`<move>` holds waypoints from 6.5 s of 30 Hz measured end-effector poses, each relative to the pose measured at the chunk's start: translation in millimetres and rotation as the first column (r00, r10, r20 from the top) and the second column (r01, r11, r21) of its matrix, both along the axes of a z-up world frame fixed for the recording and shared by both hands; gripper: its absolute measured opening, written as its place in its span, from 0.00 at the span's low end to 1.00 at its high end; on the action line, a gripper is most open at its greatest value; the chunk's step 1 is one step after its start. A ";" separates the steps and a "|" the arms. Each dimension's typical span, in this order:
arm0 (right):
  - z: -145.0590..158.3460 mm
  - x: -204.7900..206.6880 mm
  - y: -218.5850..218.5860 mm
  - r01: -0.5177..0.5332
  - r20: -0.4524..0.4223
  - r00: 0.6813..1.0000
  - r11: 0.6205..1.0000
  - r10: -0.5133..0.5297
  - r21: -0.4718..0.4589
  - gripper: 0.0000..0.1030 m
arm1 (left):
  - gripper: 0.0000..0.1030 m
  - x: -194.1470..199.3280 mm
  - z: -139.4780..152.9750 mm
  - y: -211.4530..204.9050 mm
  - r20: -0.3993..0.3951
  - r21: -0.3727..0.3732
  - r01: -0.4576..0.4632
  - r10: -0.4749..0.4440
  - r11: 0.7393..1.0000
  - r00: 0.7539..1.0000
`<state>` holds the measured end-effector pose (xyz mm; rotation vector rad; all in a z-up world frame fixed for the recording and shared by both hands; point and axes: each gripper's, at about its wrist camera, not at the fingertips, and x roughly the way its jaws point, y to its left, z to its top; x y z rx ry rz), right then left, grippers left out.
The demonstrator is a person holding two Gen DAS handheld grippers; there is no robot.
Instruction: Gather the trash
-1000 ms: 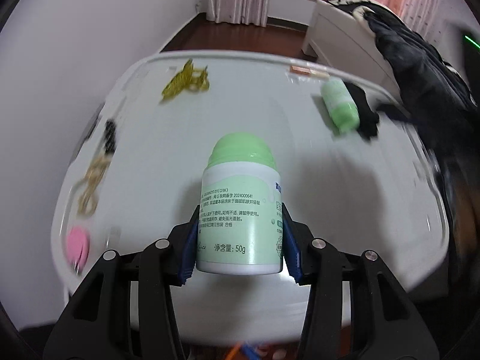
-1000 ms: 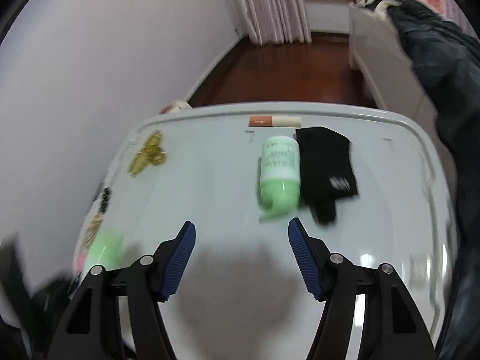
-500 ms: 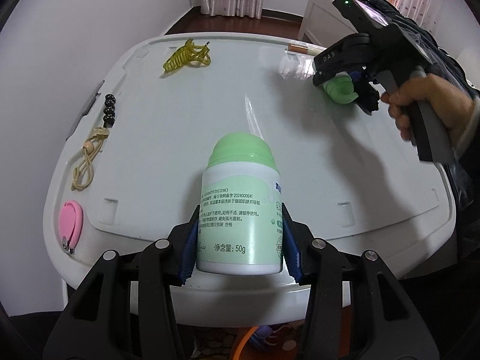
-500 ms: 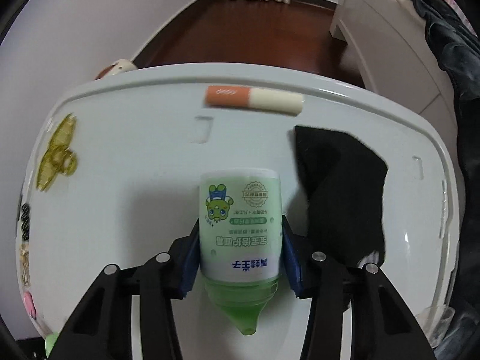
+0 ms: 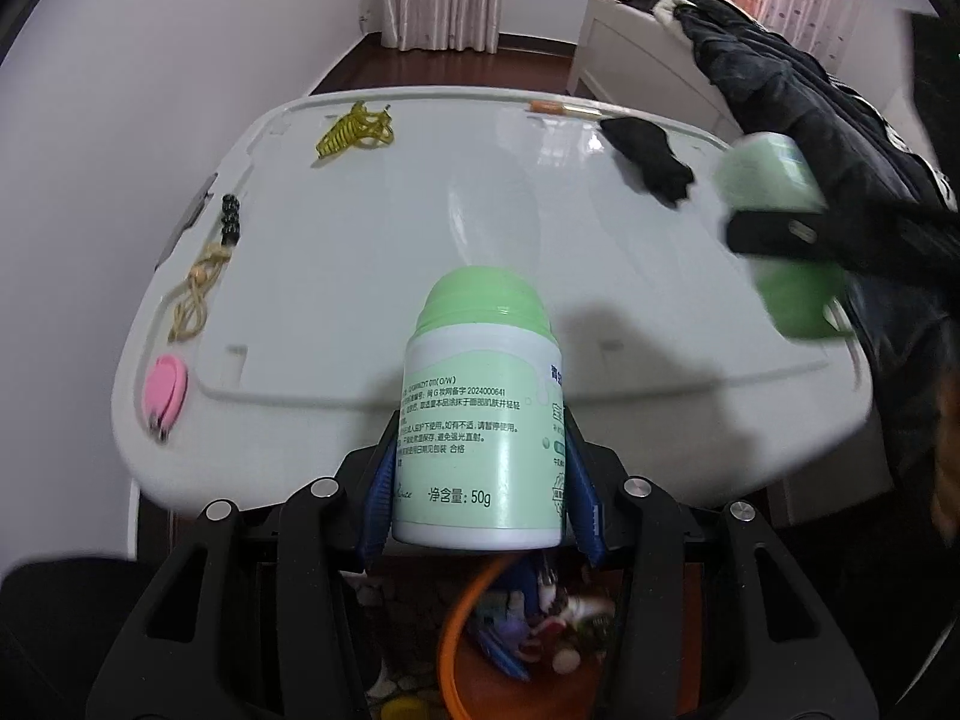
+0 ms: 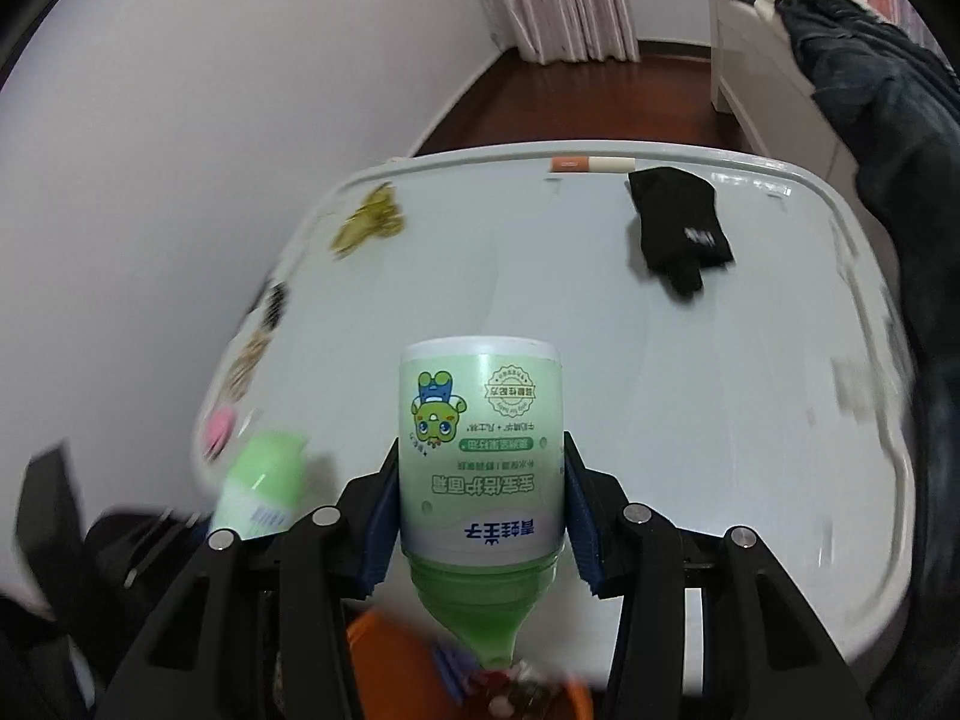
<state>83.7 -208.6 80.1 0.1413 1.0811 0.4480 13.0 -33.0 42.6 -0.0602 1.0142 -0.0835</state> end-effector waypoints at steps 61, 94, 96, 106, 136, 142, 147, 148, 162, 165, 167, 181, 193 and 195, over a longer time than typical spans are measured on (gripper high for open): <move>-100.0 187.2 -33.0 0.158 -0.064 0.984 0.976 -0.168 -0.148 0.14 | 0.51 295.3 -58.0 87.8 0.010 0.140 -0.110 0.110 0.984 0.994; -64.7 -169.0 5.3 0.006 -0.147 0.989 0.998 -0.015 -0.059 0.19 | 0.10 -99.9 -47.2 -11.1 -0.162 -0.005 0.273 -0.270 0.962 0.949; -70.6 -166.5 5.0 0.009 -0.166 0.986 0.998 -0.020 -0.068 0.36 | 0.10 -99.2 -51.5 -13.9 -0.180 0.008 0.289 -0.283 0.957 0.942; -72.9 -165.1 -6.8 0.051 -0.167 0.984 0.997 -0.059 -0.052 0.58 | 0.60 -102.7 -53.8 -14.1 -0.207 0.010 0.270 -0.262 0.963 0.943; 19.5 -90.4 -28.3 0.369 0.423 0.863 0.917 -0.277 -0.152 0.95 | 0.89 -22.9 37.5 25.0 0.192 -0.002 0.052 -0.051 0.999 0.980; -12.3 -65.8 -28.6 0.416 0.420 0.846 0.899 -0.328 -0.135 0.95 | 0.89 10.3 10.5 28.4 0.152 -0.029 0.041 -0.036 0.999 0.988; -21.5 -57.8 -24.3 0.414 0.369 0.865 0.899 -0.340 -0.142 0.95 | 0.89 14.6 -5.7 33.9 0.131 -0.019 -0.010 0.012 1.000 0.991; -22.6 -58.1 -24.1 0.414 0.366 0.866 0.899 -0.340 -0.144 0.95 | 0.89 15.3 -7.0 35.0 0.129 -0.017 -0.019 0.021 1.000 0.991; -30.4 -61.3 -9.7 0.390 0.366 0.880 0.899 -0.302 -0.197 0.95 | 0.89 16.8 -10.5 40.6 0.134 0.002 -0.043 0.043 0.999 0.990; -31.3 -60.7 -8.3 0.387 0.365 0.882 0.899 -0.298 -0.203 0.95 | 0.89 17.1 -12.1 38.7 0.129 0.010 -0.040 0.038 0.999 0.991; -31.6 -61.0 -8.5 0.389 0.364 0.882 0.899 -0.300 -0.202 0.95 | 0.89 16.9 -12.9 38.3 0.126 0.010 -0.039 0.037 0.999 0.991; -34.1 -58.7 -7.0 0.383 0.355 0.888 0.897 -0.292 -0.220 0.95 | 0.89 17.3 -15.5 38.5 0.118 0.013 -0.041 0.039 0.999 0.992; -34.9 -59.4 -6.6 0.384 0.351 0.889 0.898 -0.295 -0.217 0.95 | 0.93 18.9 -20.7 40.3 0.104 0.039 -0.079 0.074 0.996 0.992; -35.3 -59.3 -6.6 0.383 0.351 0.889 0.898 -0.295 -0.217 0.95 | 0.93 19.4 -22.6 40.8 0.089 0.008 -0.067 0.066 0.998 0.994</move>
